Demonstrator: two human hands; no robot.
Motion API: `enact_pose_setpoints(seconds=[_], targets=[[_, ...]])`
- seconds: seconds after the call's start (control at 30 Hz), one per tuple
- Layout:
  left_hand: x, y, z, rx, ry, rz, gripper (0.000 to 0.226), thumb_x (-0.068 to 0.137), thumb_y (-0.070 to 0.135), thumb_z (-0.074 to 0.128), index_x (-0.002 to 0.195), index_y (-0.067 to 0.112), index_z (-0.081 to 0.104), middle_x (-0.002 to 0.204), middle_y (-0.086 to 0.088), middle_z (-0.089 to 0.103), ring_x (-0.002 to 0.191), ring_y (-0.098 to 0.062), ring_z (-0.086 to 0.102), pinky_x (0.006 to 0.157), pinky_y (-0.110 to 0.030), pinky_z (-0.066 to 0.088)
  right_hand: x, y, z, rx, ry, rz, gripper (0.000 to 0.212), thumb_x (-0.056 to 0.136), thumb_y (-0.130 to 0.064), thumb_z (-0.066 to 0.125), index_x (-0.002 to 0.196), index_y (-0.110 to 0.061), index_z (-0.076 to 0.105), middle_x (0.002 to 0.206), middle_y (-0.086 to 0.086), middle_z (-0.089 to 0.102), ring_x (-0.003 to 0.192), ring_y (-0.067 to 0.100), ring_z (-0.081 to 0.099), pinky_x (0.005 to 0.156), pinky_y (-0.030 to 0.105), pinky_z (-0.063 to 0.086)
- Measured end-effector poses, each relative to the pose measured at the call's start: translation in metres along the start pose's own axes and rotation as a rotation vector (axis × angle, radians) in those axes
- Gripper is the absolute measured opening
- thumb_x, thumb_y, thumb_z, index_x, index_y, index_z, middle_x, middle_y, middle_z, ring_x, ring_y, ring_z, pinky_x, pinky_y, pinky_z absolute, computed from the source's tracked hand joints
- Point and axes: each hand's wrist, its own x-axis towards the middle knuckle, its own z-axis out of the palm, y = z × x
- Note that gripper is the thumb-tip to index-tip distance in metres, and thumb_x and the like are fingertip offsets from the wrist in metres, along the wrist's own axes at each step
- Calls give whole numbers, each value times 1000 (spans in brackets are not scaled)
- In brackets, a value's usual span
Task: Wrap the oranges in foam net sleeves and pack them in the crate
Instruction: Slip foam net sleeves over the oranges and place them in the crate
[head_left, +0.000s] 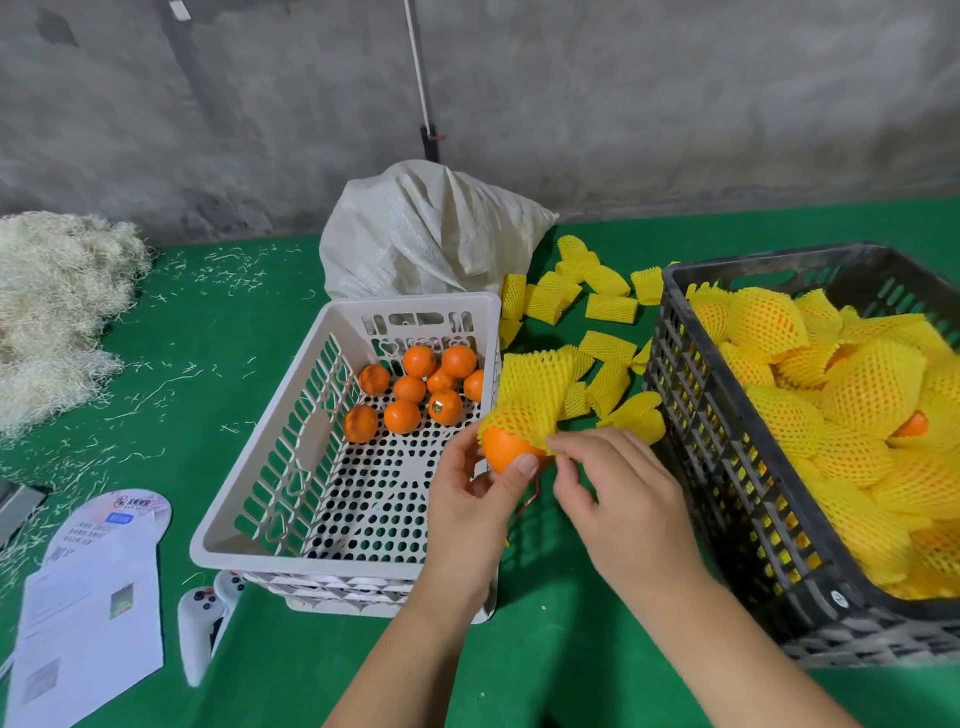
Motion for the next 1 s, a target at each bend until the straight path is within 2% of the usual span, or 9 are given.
enact_pose_setpoints(seconds=[0.13, 0.27, 0.33, 0.43, 0.57, 0.67, 0.8, 0.9, 1.0], targets=[[-6, -7, 10, -78, 69, -103, 78, 75, 55, 85, 132, 12, 57, 124, -16, 70, 108, -34, 71, 99, -47, 59, -1, -3, 5, 6, -94, 99, 28, 92, -9, 68, 120, -10, 69, 101, -1, 60, 93, 19, 57, 80, 29, 50], [-2, -8, 5, -171, -157, -126, 74, 87, 23, 81, 151, 27, 43, 145, -16, 60, 130, -37, 62, 111, -52, 50, 5, 5, 2, 149, -105, 290, 44, 88, 5, 67, 129, -11, 66, 113, -8, 48, 102, 2, 50, 86, 7, 44], [0, -9, 2, -70, -226, -64, 72, 91, 14, 79, 153, 27, 44, 142, -10, 64, 129, -34, 64, 109, -48, 52, 8, 11, -1, 139, -99, 277, 42, 89, 8, 64, 127, -10, 69, 115, -1, 52, 104, 6, 52, 87, 13, 47], [0, -6, 9, 52, -143, 15, 66, 83, 28, 84, 142, 24, 55, 127, -7, 72, 114, -31, 71, 100, -47, 58, 13, 14, -7, 118, -63, 251, 29, 92, 2, 61, 118, -6, 73, 111, 5, 61, 100, 12, 59, 82, 25, 52], [1, -9, 19, -1, 11, 24, 62, 79, 36, 82, 135, 21, 60, 124, -8, 74, 114, -33, 71, 102, -51, 57, 9, 9, -6, 89, -1, 95, 21, 92, -6, 57, 103, -2, 74, 100, 6, 61, 93, 13, 60, 80, 18, 51], [3, -11, 23, -101, 45, -25, 61, 77, 37, 83, 132, 22, 60, 124, -10, 72, 117, -37, 69, 95, -44, 61, 3, 8, 2, 152, -24, 222, 24, 90, -5, 64, 114, -5, 69, 109, -1, 57, 99, 9, 58, 85, 20, 51], [8, -8, 20, -147, -67, -72, 67, 78, 26, 84, 137, 26, 53, 130, -15, 69, 123, -38, 67, 101, -45, 59, 6, 17, 4, 280, -104, 418, 42, 92, 0, 65, 132, -14, 62, 120, -11, 54, 113, 10, 59, 94, 28, 52], [11, -6, 17, -99, -219, 19, 67, 82, 11, 84, 136, 41, 56, 131, -10, 70, 121, -27, 68, 103, -40, 56, 11, 22, 3, 240, -80, 328, 30, 94, -1, 63, 123, -11, 69, 111, -6, 59, 100, 8, 60, 82, 26, 51], [12, -5, 20, -126, -168, 56, 61, 85, 9, 82, 137, 30, 57, 126, -12, 71, 115, -30, 69, 97, -39, 59, 16, 21, 2, 170, -30, 259, 23, 95, -15, 57, 109, -5, 72, 103, 1, 62, 89, 13, 60, 73, 28, 52]])
